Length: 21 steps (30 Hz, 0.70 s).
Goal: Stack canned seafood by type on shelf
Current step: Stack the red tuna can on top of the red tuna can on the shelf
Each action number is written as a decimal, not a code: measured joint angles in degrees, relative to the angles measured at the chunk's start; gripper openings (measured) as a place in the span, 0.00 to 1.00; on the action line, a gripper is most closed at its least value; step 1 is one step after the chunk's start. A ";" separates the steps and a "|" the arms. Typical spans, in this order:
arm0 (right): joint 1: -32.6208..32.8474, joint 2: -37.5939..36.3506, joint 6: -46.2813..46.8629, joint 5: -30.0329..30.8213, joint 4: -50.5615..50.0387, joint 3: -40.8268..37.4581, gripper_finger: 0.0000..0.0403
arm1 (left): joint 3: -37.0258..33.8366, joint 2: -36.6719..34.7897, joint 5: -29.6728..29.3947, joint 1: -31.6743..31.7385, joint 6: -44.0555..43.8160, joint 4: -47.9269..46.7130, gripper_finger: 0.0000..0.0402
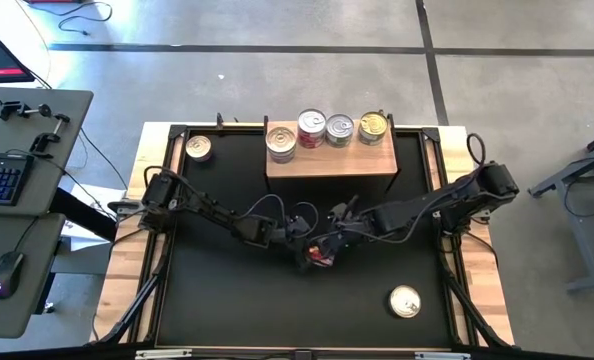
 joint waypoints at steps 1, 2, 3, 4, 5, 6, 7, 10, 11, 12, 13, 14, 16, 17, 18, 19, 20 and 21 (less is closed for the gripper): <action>0.00 -0.61 -2.21 0.02 0.08 0.00 0.59 | -0.01 -0.63 0.57 0.00 0.01 -1.15 0.00; 0.15 -1.38 -4.90 -0.02 0.17 0.00 0.59 | -0.03 -1.42 0.76 0.00 0.33 -3.00 0.00; 0.43 -2.27 -7.71 -0.02 0.43 0.00 0.59 | -0.07 -2.35 0.71 0.00 1.06 -5.14 0.00; 0.89 -3.25 -10.15 -0.01 0.90 0.00 0.59 | -0.11 -3.41 0.30 -0.04 1.85 -7.54 0.00; 1.57 -4.08 -12.31 -0.03 1.22 0.01 0.59 | -0.13 -4.38 -0.72 -0.25 2.60 -9.95 0.00; 2.36 -4.61 -14.35 -0.29 1.17 0.17 0.59 | -0.13 -5.72 -2.23 -0.48 3.04 -12.51 0.00; 3.30 -4.83 -16.52 -0.40 0.97 0.61 0.59 | -0.13 -7.01 -4.20 -0.83 3.18 -15.43 0.00; 6.05 -4.25 -22.74 -0.21 0.50 1.98 0.59 | -0.72 -10.20 -8.87 -2.06 3.03 -19.14 0.00; 6.74 -3.53 -25.13 0.43 0.50 2.84 0.59 | -1.74 -11.26 -9.46 -2.57 2.77 -18.79 0.00; 7.19 -2.89 -27.50 1.58 0.45 3.60 0.59 | -3.16 -12.29 -9.81 -3.20 2.12 -17.19 0.00; 7.56 -2.11 -29.61 3.03 -0.17 4.23 0.59 | -4.75 -13.19 -10.14 -3.90 0.77 -14.84 0.00; 7.55 -1.16 -31.14 4.24 -0.74 4.86 0.59 | -6.57 -14.32 -10.51 -4.73 -0.70 -12.47 0.00; 6.97 0.87 -33.00 4.57 0.02 6.24 0.59 | -10.84 -16.40 -11.88 -6.53 -4.93 -9.10 0.00; 6.60 1.78 -34.19 4.08 -0.08 6.86 0.59 | -12.97 -17.18 -12.61 -7.57 -7.56 -7.00 0.00; 6.30 2.86 -35.59 3.90 -0.55 7.47 0.59 | -15.11 -18.15 -13.20 -8.72 -10.32 -5.40 0.00; 6.05 3.81 -36.70 4.03 -0.86 8.09 0.59 | -17.33 -19.19 -13.87 -9.95 -13.00 -4.58 0.00; 5.90 4.63 -37.54 4.36 -1.25 8.58 0.59 | -19.11 -20.15 -14.34 -11.17 -15.43 -3.84 0.00; 5.76 5.41 -38.08 4.55 -1.99 8.76 0.59 | -20.53 -20.86 -14.52 -12.37 -17.75 -2.20 0.00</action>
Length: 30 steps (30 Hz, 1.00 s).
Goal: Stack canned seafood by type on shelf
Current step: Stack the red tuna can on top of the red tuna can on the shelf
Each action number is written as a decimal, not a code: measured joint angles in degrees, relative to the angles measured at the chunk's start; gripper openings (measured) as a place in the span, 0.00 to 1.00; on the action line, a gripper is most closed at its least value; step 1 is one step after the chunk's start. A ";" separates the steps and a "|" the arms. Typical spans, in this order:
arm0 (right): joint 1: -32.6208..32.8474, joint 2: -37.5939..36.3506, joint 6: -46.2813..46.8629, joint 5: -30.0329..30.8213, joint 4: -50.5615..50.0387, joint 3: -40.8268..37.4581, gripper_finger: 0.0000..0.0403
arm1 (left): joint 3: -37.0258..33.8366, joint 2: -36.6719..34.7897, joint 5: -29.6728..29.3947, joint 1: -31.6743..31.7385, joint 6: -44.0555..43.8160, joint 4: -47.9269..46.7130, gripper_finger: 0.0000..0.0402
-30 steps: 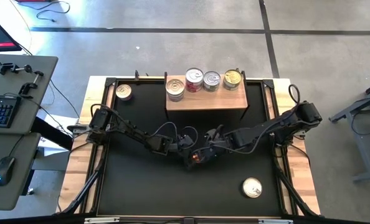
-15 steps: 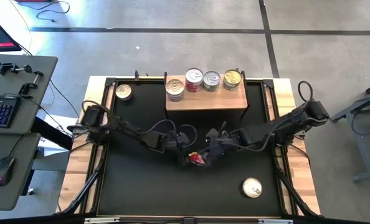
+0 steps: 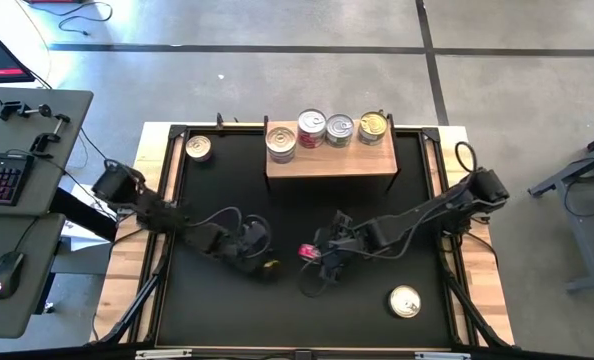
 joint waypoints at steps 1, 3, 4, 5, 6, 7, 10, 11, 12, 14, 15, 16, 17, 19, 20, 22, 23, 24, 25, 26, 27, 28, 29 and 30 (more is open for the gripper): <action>-0.30 0.65 -0.60 -0.22 -0.46 0.23 0.59 | -1.31 -0.82 -0.01 -1.23 -2.26 1.08 0.00; -0.74 1.70 -2.18 -0.97 0.51 0.84 0.59 | -3.53 -2.26 -0.06 -3.65 -5.32 1.12 0.00; -0.88 2.07 -3.16 -1.05 0.63 0.85 0.59 | -3.99 -2.40 0.02 -4.74 -6.23 2.07 0.00; -1.18 2.54 -3.47 -1.16 0.83 0.83 0.59 | -4.60 -2.93 0.22 -5.92 -6.82 2.57 0.00; -1.43 3.11 -3.60 -1.33 1.67 0.83 0.59 | -5.03 -3.43 0.12 -6.93 -7.42 2.06 0.00; -1.64 3.63 -3.57 -1.59 2.12 0.83 0.59 | -5.07 -3.58 0.00 -7.71 -7.80 2.22 0.00; -2.48 5.27 -3.65 -3.53 3.58 0.77 0.59 | -4.94 -3.38 0.40 -9.63 -7.96 3.04 0.00; -2.62 5.74 -3.67 -3.65 3.98 0.83 0.59 | -5.00 -3.21 0.49 -10.03 -7.65 4.10 0.00; -2.86 6.30 -3.65 -3.92 3.78 0.83 0.59 | -4.84 -2.87 0.60 -10.27 -7.63 5.28 0.00; -3.35 7.47 -3.57 -4.08 4.04 0.81 0.59 | -4.91 -2.81 0.62 -10.57 -7.63 5.01 0.00; -3.54 7.92 -3.55 -4.36 3.75 0.81 0.59 | -4.98 -2.76 0.64 -10.67 -7.63 5.05 0.00; -3.60 8.22 -3.60 -4.64 3.50 0.78 0.59 | -4.93 -2.61 0.66 -10.67 -7.65 5.25 0.00; -3.84 8.50 -3.65 -4.94 3.60 0.77 0.59 | -4.91 -2.72 0.66 -10.67 -7.63 5.07 0.00; -3.92 8.68 -3.45 -6.23 3.33 0.77 0.58 | -4.95 -3.37 0.60 -10.62 -6.74 5.65 0.00; -3.98 8.69 -3.13 -6.89 3.11 0.77 0.57 | -4.85 -3.66 0.59 -10.46 -6.08 6.75 0.00; -4.20 8.69 -1.99 -7.59 3.69 0.77 0.51 | -4.93 -4.66 0.61 -10.30 -4.18 7.07 0.00; -4.21 8.55 -1.43 -7.73 3.86 0.77 0.46 | -4.93 -5.09 0.99 -10.01 -3.19 7.92 0.00; -4.19 8.42 -0.53 -8.00 3.88 0.78 0.40 | -4.89 -5.82 1.54 -9.67 -2.29 7.84 0.00; -4.20 8.34 0.73 -8.17 3.61 1.01 0.33 | -4.89 -6.91 2.26 -9.34 -1.48 6.99 0.00; -4.28 8.32 2.06 -8.30 3.41 1.55 0.28 | -4.91 -8.02 2.99 -9.05 -0.28 6.60 0.00; -4.32 8.33 3.45 -8.37 3.37 2.36 0.28 | -4.91 -9.22 3.87 -8.70 1.00 6.30 0.00; -4.40 8.34 4.47 -8.25 2.91 3.64 0.28 | -4.89 -10.70 4.54 -8.41 2.38 5.18 0.00; -4.50 8.34 5.32 -7.66 2.23 5.20 0.28 | -4.90 -12.46 4.97 -8.20 3.93 3.63 0.00; -4.59 8.34 5.65 -6.59 1.49 7.19 0.28 | -4.93 -14.37 5.06 -8.02 5.57 2.62 0.00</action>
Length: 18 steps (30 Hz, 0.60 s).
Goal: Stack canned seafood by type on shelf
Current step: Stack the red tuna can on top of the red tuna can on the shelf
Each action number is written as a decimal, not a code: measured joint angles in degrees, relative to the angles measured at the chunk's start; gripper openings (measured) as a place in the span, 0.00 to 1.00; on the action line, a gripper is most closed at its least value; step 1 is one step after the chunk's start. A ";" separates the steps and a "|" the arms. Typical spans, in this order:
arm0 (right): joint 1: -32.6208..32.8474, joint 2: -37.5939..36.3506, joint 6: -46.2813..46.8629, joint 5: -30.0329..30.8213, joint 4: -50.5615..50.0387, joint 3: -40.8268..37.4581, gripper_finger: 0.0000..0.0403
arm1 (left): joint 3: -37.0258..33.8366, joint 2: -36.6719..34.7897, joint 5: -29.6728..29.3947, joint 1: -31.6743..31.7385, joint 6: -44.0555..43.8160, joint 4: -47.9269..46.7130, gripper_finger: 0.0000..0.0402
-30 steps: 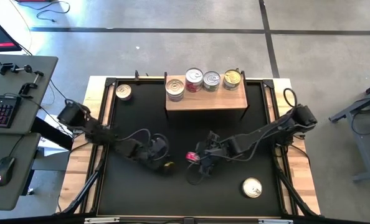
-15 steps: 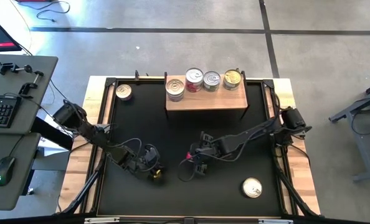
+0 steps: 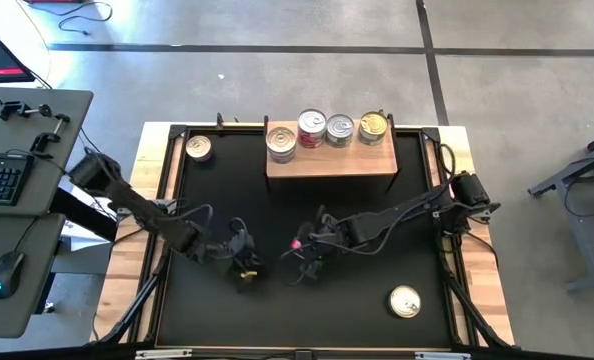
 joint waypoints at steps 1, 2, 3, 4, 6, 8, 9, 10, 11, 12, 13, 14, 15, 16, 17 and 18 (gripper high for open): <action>-0.06 0.00 -0.07 1.60 -1.39 2.66 0.28 | 0.02 -1.99 0.02 0.29 1.73 -0.71 0.00; -0.07 0.00 -1.04 3.82 -3.96 5.86 0.28 | 0.04 -4.17 0.02 0.46 3.59 -2.08 0.00; -0.07 0.00 -2.61 6.57 -7.50 9.51 0.28 | 0.04 -6.38 0.06 0.69 5.44 -3.35 0.00; -0.07 -0.02 -4.35 10.10 -11.10 13.31 0.28 | 0.04 -8.34 0.02 0.93 7.33 -4.29 0.00; -0.30 -0.04 -8.44 18.20 -18.83 20.99 0.28 | 0.04 -12.20 -0.91 1.32 10.40 -7.04 0.00; -1.52 -0.13 -12.49 25.19 -27.02 27.56 0.28 | 0.05 -15.08 -3.23 1.66 12.46 -8.58 0.00; -2.64 -0.15 -14.51 27.77 -30.06 30.32 0.28 | 0.07 -16.18 -4.61 1.74 13.27 -9.57 0.00; -4.04 -0.17 -16.91 29.64 -32.02 32.54 0.28 | 0.07 -17.05 -5.86 2.00 13.88 -10.25 0.00; -5.67 -0.20 -19.75 30.72 -33.37 34.35 0.28 | 0.07 -17.56 -6.79 2.34 14.32 -10.48 0.00; -7.40 -0.20 -23.17 30.99 -34.22 35.69 0.28 | 0.07 -17.93 -7.65 2.71 14.73 -10.55 0.00; -9.24 -0.20 -26.92 30.96 -34.32 36.58 0.28 | 0.07 -18.16 -8.22 3.05 14.79 -10.71 0.00; -11.12 -0.20 -31.12 30.97 -33.56 37.05 0.28 | 0.07 -18.21 -8.75 3.37 14.72 -10.57 0.00; -12.91 -0.20 -35.72 31.38 -32.51 37.18 0.28 | 0.07 -18.17 -9.15 3.76 14.22 -10.48 0.00; -14.71 -0.16 -40.63 32.41 -31.71 37.18 0.28 | 0.07 -17.98 -9.56 4.16 13.47 -10.54 0.00; -16.48 -0.09 -45.22 33.71 -30.87 37.18 0.28 | 0.07 -17.74 -9.78 4.45 12.55 -10.53 0.00; -18.19 0.14 -49.49 34.92 -29.62 37.18 0.28 | 0.07 -17.41 -9.95 4.69 11.39 -10.58 0.00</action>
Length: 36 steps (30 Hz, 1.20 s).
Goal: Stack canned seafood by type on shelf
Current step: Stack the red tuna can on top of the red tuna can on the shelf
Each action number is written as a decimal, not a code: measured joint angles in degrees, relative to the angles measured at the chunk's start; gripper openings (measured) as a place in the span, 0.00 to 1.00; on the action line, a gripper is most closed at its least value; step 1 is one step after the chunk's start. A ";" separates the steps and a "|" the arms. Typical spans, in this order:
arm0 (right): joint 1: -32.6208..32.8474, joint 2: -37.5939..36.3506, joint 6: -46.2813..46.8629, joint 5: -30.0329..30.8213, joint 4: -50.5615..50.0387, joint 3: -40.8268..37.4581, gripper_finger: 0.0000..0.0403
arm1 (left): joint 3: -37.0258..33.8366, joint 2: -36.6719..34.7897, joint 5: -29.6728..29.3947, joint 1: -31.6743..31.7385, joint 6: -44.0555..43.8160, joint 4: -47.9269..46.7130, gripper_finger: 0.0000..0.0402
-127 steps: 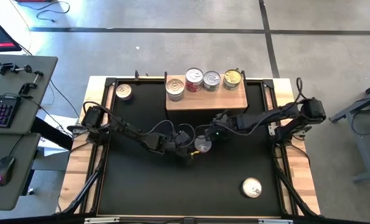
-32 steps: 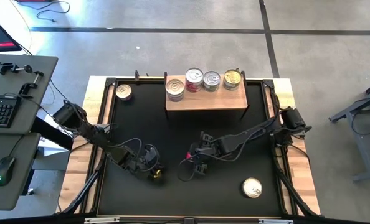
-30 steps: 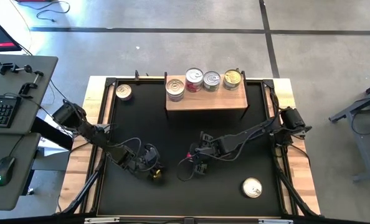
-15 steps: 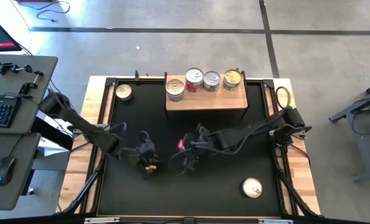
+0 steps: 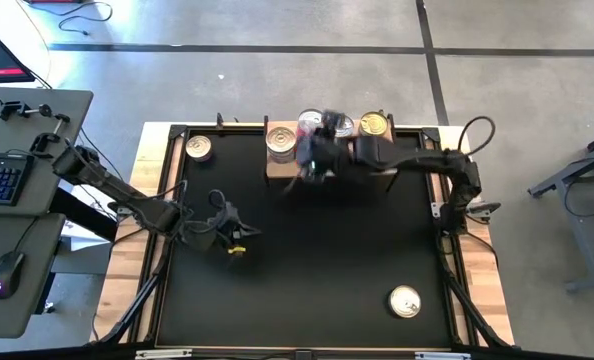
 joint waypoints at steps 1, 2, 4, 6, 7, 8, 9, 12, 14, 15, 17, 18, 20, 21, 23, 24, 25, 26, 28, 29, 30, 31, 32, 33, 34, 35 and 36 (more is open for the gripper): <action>-1.76 0.11 -4.09 0.49 1.07 0.00 0.28 | 0.00 0.30 -0.30 0.07 -1.32 -0.01 0.00; -3.34 0.18 -7.54 0.47 1.64 0.00 0.28 | 0.00 0.62 -0.53 0.07 -2.65 -0.03 0.00; -6.19 0.86 -13.26 0.49 2.95 0.00 0.28 | 0.00 1.54 -0.81 0.07 -4.86 -0.01 0.00; -8.46 1.30 -17.43 0.23 3.92 0.00 0.28 | 0.00 2.61 -1.86 0.00 -6.49 -0.05 0.00; -9.17 1.75 -18.86 -0.41 3.83 0.00 0.28 | 0.00 3.25 -2.55 -0.05 -7.35 0.27 0.00; -9.67 1.99 -19.86 -1.38 4.29 0.00 0.28 | 0.00 3.80 -3.16 -0.06 -8.21 0.46 0.00; -9.97 2.14 -20.55 -2.38 4.57 0.00 0.28 | 0.00 4.36 -3.61 -0.04 -8.80 0.33 0.00; -10.10 3.31 -23.81 -2.68 4.21 0.00 0.28 | -0.02 6.12 -4.10 -0.04 -10.04 1.17 0.00; -10.10 4.05 -25.77 -2.18 4.11 -0.01 0.30 | -0.04 7.21 -4.47 -0.04 -10.13 2.49 0.00; -10.13 4.20 -26.90 -2.15 4.08 -0.06 0.31 | 0.00 7.64 -4.59 -0.04 -10.12 3.29 0.00; -10.34 4.65 -28.43 -1.79 4.80 -0.04 0.33 | -0.02 8.36 -4.89 -0.04 -10.16 4.16 0.00; -10.38 4.75 -28.81 -1.42 5.08 -0.04 0.33 | -0.02 8.71 -4.91 -0.04 -10.16 5.18 0.00; -10.41 5.06 -29.31 -0.23 5.17 -0.04 0.32 | -0.02 8.99 -4.93 -0.04 -10.16 5.88 0.00; -10.41 5.11 -29.31 0.00 5.62 -0.04 0.32 | -0.02 9.00 -4.93 -0.04 -10.16 6.26 0.00; -10.41 5.13 -29.26 0.02 5.84 -0.04 0.31 | -0.02 8.97 -4.94 -0.04 -10.15 6.45 0.00; -10.41 5.13 -29.25 0.02 5.92 -0.04 0.31 | -0.02 8.97 -4.96 -0.04 -10.14 6.40 0.00; -10.43 5.13 -29.27 -0.15 5.93 -0.04 0.31 | -0.02 8.97 -4.95 -0.04 -10.14 6.37 0.00; -10.43 5.13 -29.29 -0.58 5.87 -0.04 0.32 | -0.02 8.97 -4.96 -0.04 -10.14 6.39 0.00; -10.41 5.13 -28.96 -1.76 5.88 -0.04 0.33 | -0.02 8.97 -4.97 -0.04 -10.14 6.33 0.00; -10.41 5.13 -28.76 -1.80 5.85 -0.04 0.34 | -0.02 8.97 -4.94 -0.04 -10.14 6.26 0.00; -10.41 5.13 -28.59 -1.76 5.85 -0.04 0.35 | -0.02 8.97 -4.91 -0.04 -10.14 6.24 0.00; -10.48 5.13 -28.60 -1.72 5.91 -0.04 0.36 | -0.02 8.97 -4.87 -0.04 -10.14 6.26 0.00; -10.57 5.13 -28.81 -1.74 5.94 -0.04 0.37 | -0.02 8.97 -4.84 -0.04 -10.14 6.24 0.00; -10.70 5.13 -28.84 -1.74 5.94 -0.04 0.37 | -0.02 8.97 -4.76 -0.06 -10.14 6.24 0.00; -10.86 5.13 -28.78 -1.74 5.92 -0.04 0.37 | -0.02 8.97 -4.66 -0.06 -10.14 6.24 0.00; -11.05 5.13 -28.60 -1.74 5.92 -0.04 0.37 | -0.02 8.97 -4.57 -0.06 -10.14 6.24 0.00; -11.13 5.13 -28.54 -1.74 5.90 -0.04 0.38 | -0.02 8.97 -4.49 -0.06 -10.14 6.24 0.00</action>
